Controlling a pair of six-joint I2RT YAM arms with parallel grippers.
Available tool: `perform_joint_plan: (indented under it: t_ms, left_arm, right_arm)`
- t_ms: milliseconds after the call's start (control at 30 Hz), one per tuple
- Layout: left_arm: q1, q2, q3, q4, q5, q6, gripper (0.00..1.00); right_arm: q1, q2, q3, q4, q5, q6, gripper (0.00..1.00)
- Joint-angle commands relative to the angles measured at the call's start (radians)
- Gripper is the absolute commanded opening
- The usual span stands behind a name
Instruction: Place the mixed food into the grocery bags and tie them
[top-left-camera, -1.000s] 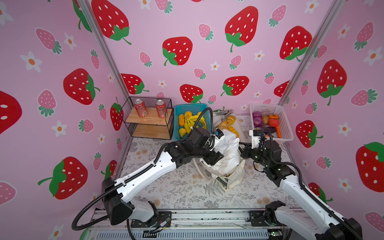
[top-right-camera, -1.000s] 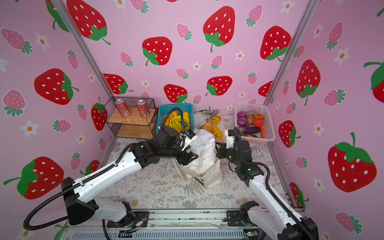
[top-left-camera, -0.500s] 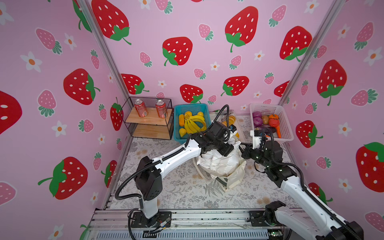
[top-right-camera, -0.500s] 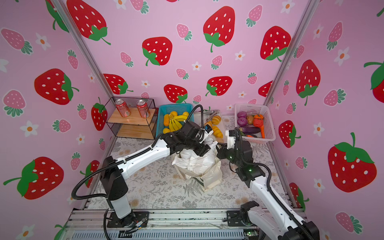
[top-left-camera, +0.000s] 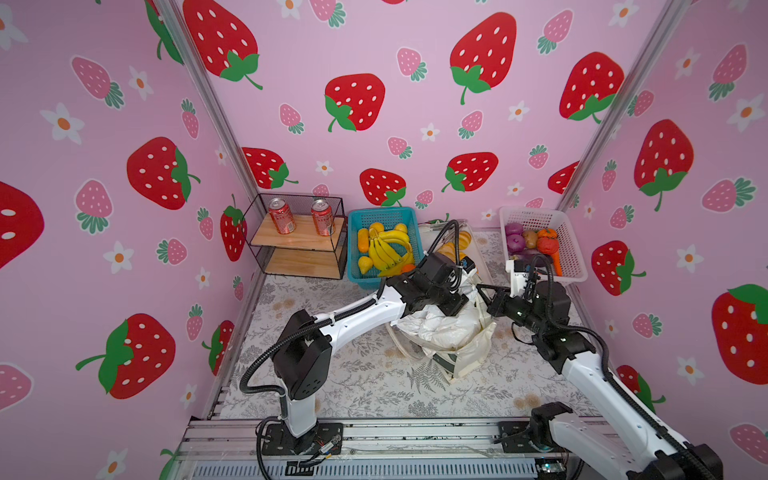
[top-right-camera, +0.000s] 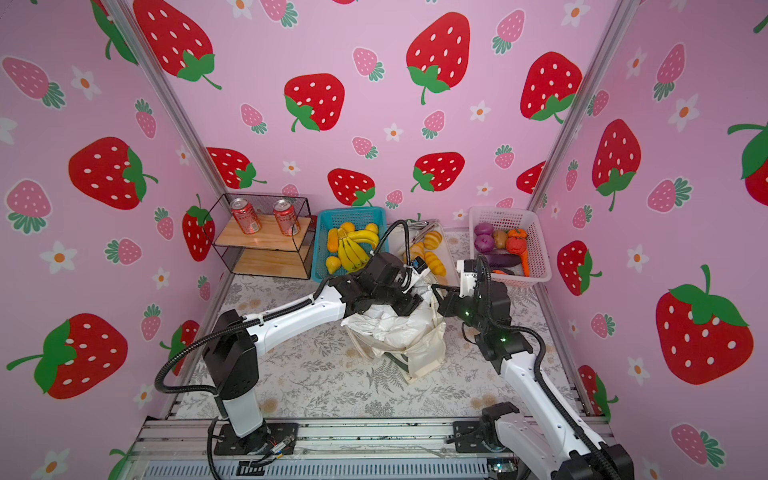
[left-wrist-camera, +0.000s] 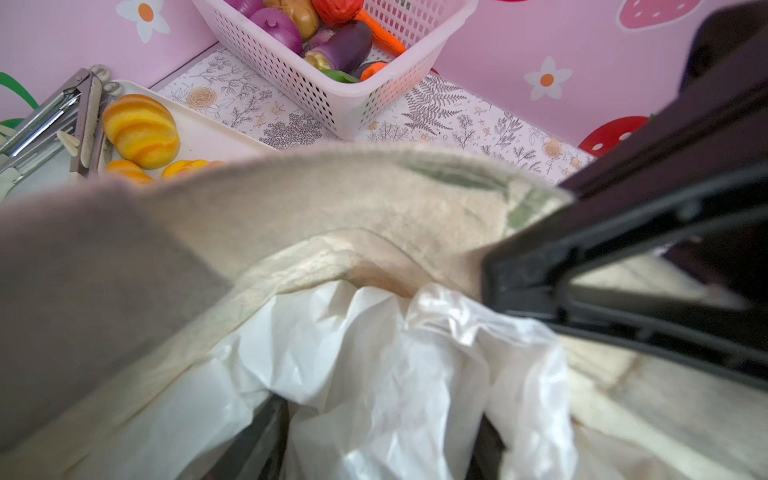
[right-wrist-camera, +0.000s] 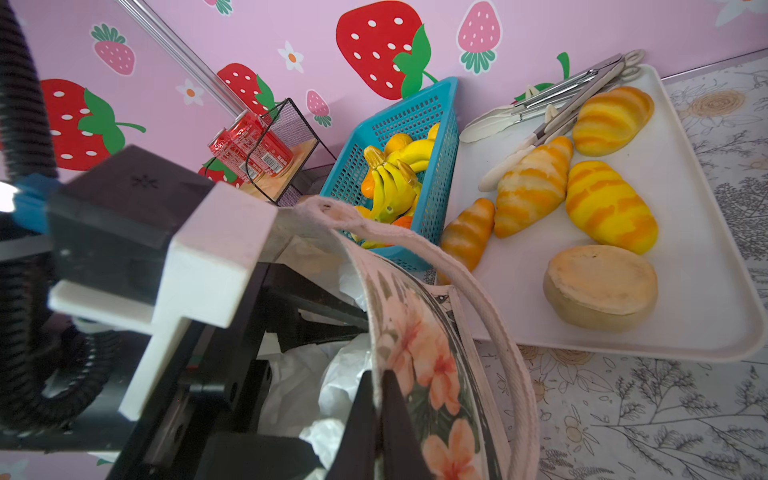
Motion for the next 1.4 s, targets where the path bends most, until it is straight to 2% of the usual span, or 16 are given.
perform_joint_plan:
  t_ms: [0, 233, 333, 433, 500, 600, 733, 800, 867, 967, 1067, 1133, 1300, 1367]
  left_arm:
    - [-0.032, 0.035, 0.014, -0.174, -0.039, 0.022, 0.69]
    - [-0.042, -0.114, 0.073, -0.163, -0.098, -0.048, 0.79]
    - [-0.042, -0.198, 0.058, -0.150, -0.113, -0.073, 0.82]
    - [-0.041, -0.297, 0.011, -0.150, -0.159, -0.105, 0.83]
    - [-0.040, -0.387, -0.051, -0.148, -0.212, -0.139, 0.84]
    - [-0.034, -0.524, -0.146, -0.210, -0.320, -0.254, 0.84]
    - [-0.032, -0.685, -0.261, -0.371, -0.413, -0.457, 0.81]
    - [-0.031, -0.758, -0.339, -0.420, -0.412, -0.565, 0.75]
    - [-0.031, -0.808, -0.409, -0.417, -0.381, -0.629, 0.64]
    - [-0.032, -0.831, -0.482, -0.303, -0.275, -0.625, 0.49]
    - [-0.032, -0.782, -0.468, -0.265, -0.233, -0.596, 0.44]
    - [-0.032, -0.740, -0.430, -0.314, -0.261, -0.596, 0.44]
    - [-0.029, -0.749, -0.454, -0.294, -0.279, -0.588, 0.50]
    - [-0.027, -0.765, -0.461, -0.283, -0.271, -0.587, 0.55]
  right_arm:
    - [-0.005, -0.009, 0.007, 0.031, -0.011, -0.009, 0.03]
    - [-0.005, -0.009, 0.071, -0.071, 0.017, -0.104, 0.06]
    - [-0.004, -0.011, 0.091, -0.104, 0.028, -0.130, 0.11]
    - [-0.005, -0.010, 0.109, -0.130, 0.060, -0.154, 0.14]
    - [-0.005, -0.009, 0.122, -0.144, 0.076, -0.167, 0.20]
    - [-0.004, 0.003, 0.142, -0.164, 0.086, -0.186, 0.27]
    - [-0.005, 0.020, 0.156, -0.175, 0.085, -0.206, 0.30]
    - [-0.005, 0.031, 0.159, -0.179, 0.074, -0.211, 0.30]
    - [-0.004, 0.038, 0.160, -0.177, 0.062, -0.211, 0.30]
    - [-0.005, 0.047, 0.157, -0.166, 0.052, -0.211, 0.31]
    - [-0.004, 0.054, 0.165, -0.182, 0.049, -0.215, 0.31]
    - [-0.003, 0.039, 0.185, -0.212, 0.068, -0.241, 0.32]
    - [0.028, -0.041, 0.292, -0.317, 0.189, -0.384, 0.50]
    - [0.065, -0.056, 0.318, -0.328, 0.215, -0.416, 0.51]
